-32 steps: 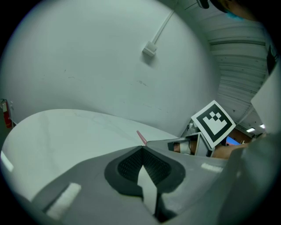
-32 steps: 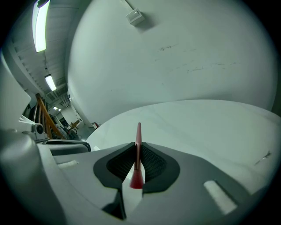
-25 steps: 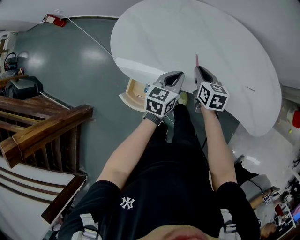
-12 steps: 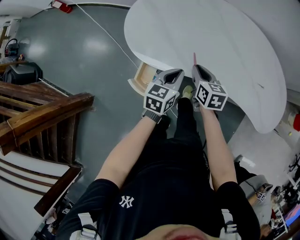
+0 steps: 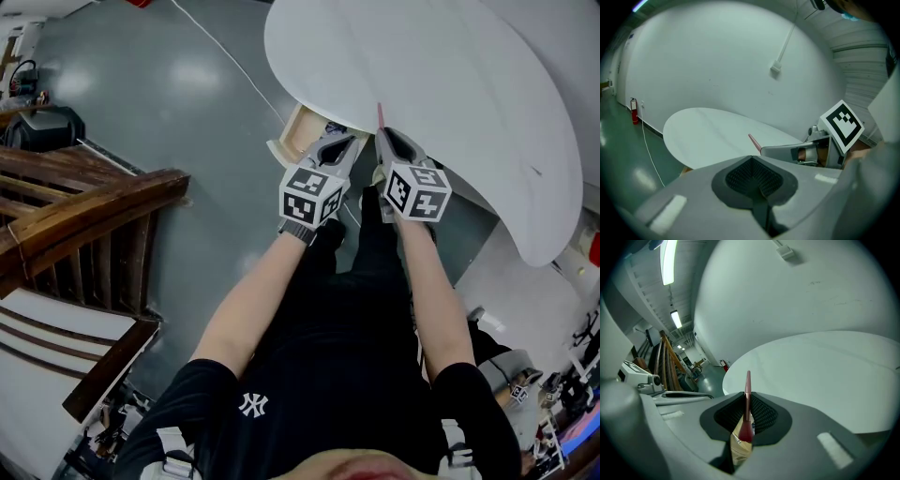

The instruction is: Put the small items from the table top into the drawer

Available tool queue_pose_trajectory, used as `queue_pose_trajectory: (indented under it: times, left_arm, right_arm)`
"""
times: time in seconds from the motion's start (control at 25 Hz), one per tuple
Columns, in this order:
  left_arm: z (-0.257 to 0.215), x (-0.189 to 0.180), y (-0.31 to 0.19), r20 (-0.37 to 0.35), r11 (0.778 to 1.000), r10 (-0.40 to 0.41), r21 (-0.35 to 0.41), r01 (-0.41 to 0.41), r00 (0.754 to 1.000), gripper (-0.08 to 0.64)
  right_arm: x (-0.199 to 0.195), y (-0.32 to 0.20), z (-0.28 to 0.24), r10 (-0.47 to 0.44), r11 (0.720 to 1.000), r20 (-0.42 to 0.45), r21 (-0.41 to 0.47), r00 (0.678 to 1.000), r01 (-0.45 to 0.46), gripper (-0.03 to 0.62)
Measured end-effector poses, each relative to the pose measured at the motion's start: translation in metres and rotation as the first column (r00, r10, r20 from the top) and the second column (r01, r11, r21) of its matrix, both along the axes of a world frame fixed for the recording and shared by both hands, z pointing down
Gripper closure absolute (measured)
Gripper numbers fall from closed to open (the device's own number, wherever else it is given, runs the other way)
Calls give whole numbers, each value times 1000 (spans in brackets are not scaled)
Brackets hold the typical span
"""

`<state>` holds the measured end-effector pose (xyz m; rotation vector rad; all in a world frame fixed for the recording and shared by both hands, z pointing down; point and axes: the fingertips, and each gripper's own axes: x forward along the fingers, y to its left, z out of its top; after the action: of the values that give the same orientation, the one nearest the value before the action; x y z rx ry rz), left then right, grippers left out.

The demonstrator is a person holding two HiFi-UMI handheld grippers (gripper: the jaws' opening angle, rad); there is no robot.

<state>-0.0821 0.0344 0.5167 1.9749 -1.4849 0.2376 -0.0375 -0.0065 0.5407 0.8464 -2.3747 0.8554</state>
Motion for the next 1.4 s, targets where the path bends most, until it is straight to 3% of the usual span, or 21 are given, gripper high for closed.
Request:
queue_pose_trajectory:
  times: [0.56, 0.88, 1.4]
  left_arm:
    - [26, -60, 32, 19, 991, -135, -19, 136, 991, 560]
    - [46, -93, 45, 19, 982, -186, -33, 187, 982, 560]
    - [68, -121, 45, 23, 976, -217, -28, 217, 976, 560]
  right_arm:
    - [-61, 57, 26, -197, 980, 36, -3, 980, 198, 523]
    - [-96, 85, 68, -340, 940, -63, 13, 938, 342, 523]
    - [-129, 105, 141, -486, 871, -202, -25, 850, 491, 522]
